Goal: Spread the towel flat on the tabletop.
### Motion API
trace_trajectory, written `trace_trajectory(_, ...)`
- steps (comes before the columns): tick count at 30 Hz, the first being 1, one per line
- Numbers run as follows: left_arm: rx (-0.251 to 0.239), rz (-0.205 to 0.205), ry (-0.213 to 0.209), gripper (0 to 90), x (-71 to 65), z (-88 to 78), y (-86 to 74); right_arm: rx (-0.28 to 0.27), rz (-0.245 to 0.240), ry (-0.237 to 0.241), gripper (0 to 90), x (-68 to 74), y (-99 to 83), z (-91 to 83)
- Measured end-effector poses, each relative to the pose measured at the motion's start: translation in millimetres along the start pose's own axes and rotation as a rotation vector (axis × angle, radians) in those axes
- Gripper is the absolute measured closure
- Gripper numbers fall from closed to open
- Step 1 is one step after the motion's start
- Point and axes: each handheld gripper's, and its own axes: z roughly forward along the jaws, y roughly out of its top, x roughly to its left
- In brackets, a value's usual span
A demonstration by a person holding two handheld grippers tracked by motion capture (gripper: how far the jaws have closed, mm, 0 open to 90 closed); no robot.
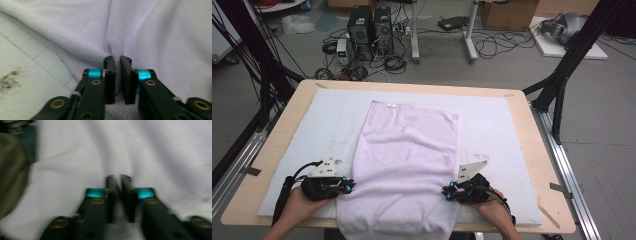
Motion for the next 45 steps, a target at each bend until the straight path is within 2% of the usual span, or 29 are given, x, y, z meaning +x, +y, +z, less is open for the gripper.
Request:
trace_trajectory(1,0.001,0.001,0.003,84.8,-0.6,-0.9,-0.3,0.002,-0.016,-0.001,87.2,1.9,0.1,-0.1)
trace_trajectory(5,-0.003,0.0,0.007,85.6,-2.6,-7.1,-1.4,0.013,-0.037,0.046,87.8,9.9,0.3,-0.9)
trace_trajectory(9,-0.044,0.013,-0.002,83.3,-11.6,-20.7,1.6,0.006,-0.074,0.095,87.4,27.8,-0.1,-5.9)
trace_trajectory(10,-0.056,0.011,-0.002,75.6,-14.2,-23.7,3.0,-0.005,-0.094,0.089,85.6,32.8,0.7,-10.2)
trace_trajectory(11,-0.07,0.008,0.002,63.4,-16.2,-25.9,4.5,-0.028,-0.104,0.078,81.3,35.7,1.7,-15.8)
trace_trajectory(12,-0.089,0.008,-0.009,57.2,-18.1,-27.4,6.2,-0.053,-0.101,0.064,77.0,36.2,2.8,-21.7)
trace_trajectory(13,-0.094,0.01,-0.015,53.6,-18.8,-27.6,6.9,-0.066,-0.095,0.03,75.0,33.8,4.1,-27.2)
trace_trajectory(14,-0.104,0.018,-0.026,52.6,-20.4,-26.0,8.7,-0.062,-0.09,0.024,73.4,32.4,4.5,-28.4)
trace_trajectory(16,-0.091,0.035,-0.026,52.9,-21.6,-20.5,11.5,-0.048,-0.085,-0.013,67.7,24.1,6.2,-26.3)
trace_trajectory(19,-0.071,0.047,-0.05,57.7,-20.5,-8.1,13.9,-0.036,-0.071,-0.024,62.8,12.5,9.7,-12.5)
trace_trajectory(22,-0.054,0.063,-0.082,60.5,-22.1,3.4,17.4,-0.014,-0.058,0.018,61.6,3.7,13.8,2.8)
trace_trajectory(24,-0.038,0.073,-0.094,66.1,-23.6,11.6,19.4,0.036,-0.075,0.024,66.2,4.0,14.9,11.9)
trace_trajectory(26,-0.003,0.077,-0.111,73.3,-22.4,19.1,19.2,0.023,-0.071,0.015,77.8,4.5,14.5,11.9)
trace_trajectory(27,-0.016,0.066,-0.111,76.6,-22.4,20.9,18.3,0.026,-0.075,0.02,86.8,5.6,14.4,11.3)
trace_trajectory(29,-0.016,0.056,-0.118,81.5,-21.1,19.3,17.8,0.027,-0.102,0.005,88.1,12.4,14.0,11.4)
trace_trajectory(31,-0.017,0.065,-0.109,84.1,-22.3,16.0,16.8,0.025,-0.103,0.029,88.4,16.5,13.0,10.9)
trace_trajectory(35,-0.036,0.066,-0.096,84.6,-26.1,6.1,13.7,0.0,-0.106,0.058,88.5,28.8,10.8,5.9)
trace_trajectory(37,-0.051,0.063,-0.104,84.2,-27.0,-1.1,12.9,-0.015,-0.112,0.09,88.3,36.9,11.0,1.5)
trace_trajectory(39,-0.07,0.062,-0.126,81.3,-26.5,-8.4,13.0,-0.035,-0.126,0.13,87.3,45.2,12.7,-4.6)
trace_trajectory(40,-0.081,0.057,-0.125,75.4,-26.5,-11.4,13.3,-0.048,-0.129,0.148,84.3,48.5,13.8,-8.1)
trace_trajectory(42,-0.088,0.05,-0.108,68.7,-23.3,-15.9,15.0,-0.079,-0.121,0.14,78.2,49.6,16.2,-15.3)
trace_trajectory(43,-0.089,0.047,-0.102,65.9,-21.8,-16.6,15.3,-0.098,-0.116,0.12,74.0,46.5,17.4,-19.1)
trace_trajectory(45,-0.102,0.031,-0.076,65.8,-14.3,-18.0,16.7,-0.101,-0.094,0.075,71.5,37.9,18.8,-22.1)
